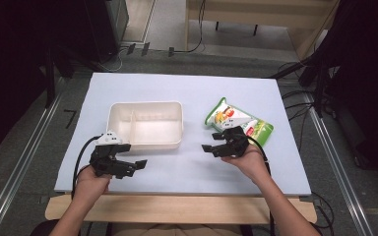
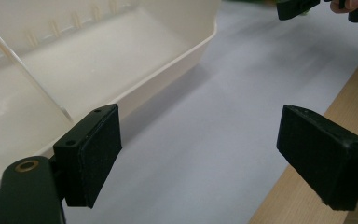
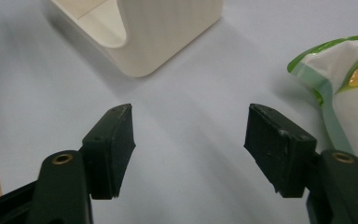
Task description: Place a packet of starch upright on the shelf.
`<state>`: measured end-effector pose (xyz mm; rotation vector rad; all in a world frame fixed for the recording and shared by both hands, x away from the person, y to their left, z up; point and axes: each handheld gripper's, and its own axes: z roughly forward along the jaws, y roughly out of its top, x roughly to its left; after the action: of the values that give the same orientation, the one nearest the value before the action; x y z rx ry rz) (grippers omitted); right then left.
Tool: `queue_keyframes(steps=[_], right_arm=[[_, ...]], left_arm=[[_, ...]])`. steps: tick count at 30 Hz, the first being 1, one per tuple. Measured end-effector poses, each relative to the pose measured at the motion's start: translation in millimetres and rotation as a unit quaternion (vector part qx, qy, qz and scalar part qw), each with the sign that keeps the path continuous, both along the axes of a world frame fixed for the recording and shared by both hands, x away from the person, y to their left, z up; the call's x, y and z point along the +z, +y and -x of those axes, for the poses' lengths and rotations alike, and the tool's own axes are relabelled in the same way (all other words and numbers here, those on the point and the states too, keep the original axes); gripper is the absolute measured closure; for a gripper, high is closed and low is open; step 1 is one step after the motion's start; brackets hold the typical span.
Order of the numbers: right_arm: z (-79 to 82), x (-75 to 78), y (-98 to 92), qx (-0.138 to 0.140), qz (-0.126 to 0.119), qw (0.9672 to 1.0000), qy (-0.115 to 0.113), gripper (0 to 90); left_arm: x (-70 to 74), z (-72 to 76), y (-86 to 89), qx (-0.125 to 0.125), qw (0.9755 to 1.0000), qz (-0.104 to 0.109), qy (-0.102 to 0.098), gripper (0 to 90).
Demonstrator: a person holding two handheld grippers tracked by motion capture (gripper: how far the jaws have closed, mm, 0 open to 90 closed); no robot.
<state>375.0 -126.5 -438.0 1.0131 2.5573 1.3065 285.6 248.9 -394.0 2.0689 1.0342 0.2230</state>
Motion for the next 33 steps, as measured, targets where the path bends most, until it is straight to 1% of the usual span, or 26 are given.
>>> queue_keyframes(steps=[1,2,3,4,5,6,7,8,9,10,11,13,14,15,16,21,22,23,24,25,26,28,30,31,32,33], right_arm=[[0.2,1.6,-2.1,-0.013,-0.002,0.9999,-0.010,38.3],[0.1,2.8,-2.9,-0.011,-0.008,0.9999,-0.009,41.8],[0.8,4.3,-3.5,-0.010,-0.012,0.9998,-0.016,41.8],[0.8,4.3,-3.5,-0.010,-0.012,0.9998,-0.016,41.8],[0.4,5.1,-4.3,-0.014,-0.002,0.9997,-0.020,44.2],[0.4,5.1,-4.3,-0.014,-0.002,0.9997,-0.020,44.2],[-0.1,5.7,-6.0,-0.021,0.005,0.9994,-0.028,50.1],[-1.1,6.0,-7.0,-0.020,0.003,0.9994,-0.028,50.8],[-2.9,6.8,-9.1,-0.030,0.003,0.9993,-0.020,52.5],[-2.9,6.8,-9.1,-0.030,0.003,0.9993,-0.020,52.5],[-5.2,5.9,-12.3,-0.037,0.003,0.9992,-0.016,55.6],[-6.2,4.7,-14.2,-0.039,0.007,0.9992,-0.009,60.6],[-6.2,4.7,-14.2,-0.039,0.007,0.9992,-0.009,60.6],[-8.5,3.0,-16.2,-0.044,0.009,0.9990,-0.006,66.9],[-9.3,2.7,-17.3,-0.050,0.012,0.9987,-0.004,71.2],[-13.7,-0.8,-21.6,-0.072,0.015,0.9972,-0.011,85.0],[-13.7,-0.8,-21.6,-0.072,0.015,0.9972,-0.011,85.0],[-17.6,-4.4,-23.9,-0.083,0.013,0.9965,-0.002,87.9],[-17.6,-4.4,-23.9,-0.083,0.013,0.9965,-0.002,87.9],[-19.2,-6.0,-24.5,-0.083,0.016,0.9964,0.001,88.7],[-22.8,-11.1,-25.2,-0.085,0.017,0.9962,0.012,89.4],[-26.0,-16.3,-25.3,-0.089,0.024,0.9955,0.022,90.0],[-27.5,-18.6,-25.4,-0.091,0.029,0.9951,0.025,90.0],[-29.1,-21.3,-25.5,-0.093,0.032,0.9947,0.029,90.0],[-32.0,-25.5,-26.3,-0.101,0.040,0.9935,0.034,90.0],[-32.0,-25.5,-26.3,-0.101,0.040,0.9935,0.034,90.0]], left_arm=[[-0.3,-0.1,-0.2,0.001,1.0000,0.002,0.000,14.7],[-0.2,-0.2,0.2,0.000,1.0000,0.000,0.000,14.7],[-0.2,-0.2,0.2,0.000,1.0000,0.000,0.000,14.7],[-0.2,-0.2,0.1,0.000,1.0000,0.001,0.000,14.7],[-0.2,-0.1,0.1,0.001,1.0000,0.002,0.001,14.7],[-0.2,-0.2,0.2,0.001,1.0000,0.002,0.000,14.7],[0.0,-0.1,0.3,-0.001,1.0000,0.002,0.000,14.7],[0.1,0.0,0.3,0.000,1.0000,0.000,0.000,14.7],[0.0,-0.1,0.5,-0.001,1.0000,0.001,0.000,14.6],[0.0,-0.1,0.5,-0.001,1.0000,0.001,0.000,14.7],[-0.1,-0.1,0.4,0.000,1.0000,0.001,0.000,14.7],[-0.1,0.1,-0.3,0.001,1.0000,0.000,0.000,14.7],[-0.1,0.1,-0.3,0.001,1.0000,0.000,0.000,14.7],[-0.2,0.1,-0.6,0.001,1.0000,-0.001,-0.001,14.7],[-0.2,0.1,-0.6,0.001,1.0000,-0.001,-0.001,14.7],[-0.5,0.3,-1.4,0.000,1.0000,0.001,0.000,14.7],[-0.5,0.3,-1.4,0.000,1.0000,0.001,0.000,14.7],[-0.4,0.2,-1.5,-0.001,1.0000,0.000,-0.001,14.7],[-0.4,0.2,-1.4,-0.002,1.0000,-0.001,-0.001,14.7],[-0.5,0.2,-1.5,-0.001,1.0000,-0.001,0.000,14.7],[-0.6,0.2,-1.5,-0.001,1.0000,-0.001,0.000,14.7],[-0.6,0.0,-1.4,-0.002,1.0000,-0.001,0.000,14.7],[-0.6,0.0,-1.6,-0.002,1.0000,-0.002,-0.001,14.7],[-0.6,0.0,-1.6,-0.003,1.0000,-0.002,-0.001,14.7],[-0.3,0.3,-1.7,-0.001,1.0000,-0.003,-0.002,14.7],[-0.3,0.3,-1.7,-0.001,1.0000,-0.003,-0.002,14.7]])
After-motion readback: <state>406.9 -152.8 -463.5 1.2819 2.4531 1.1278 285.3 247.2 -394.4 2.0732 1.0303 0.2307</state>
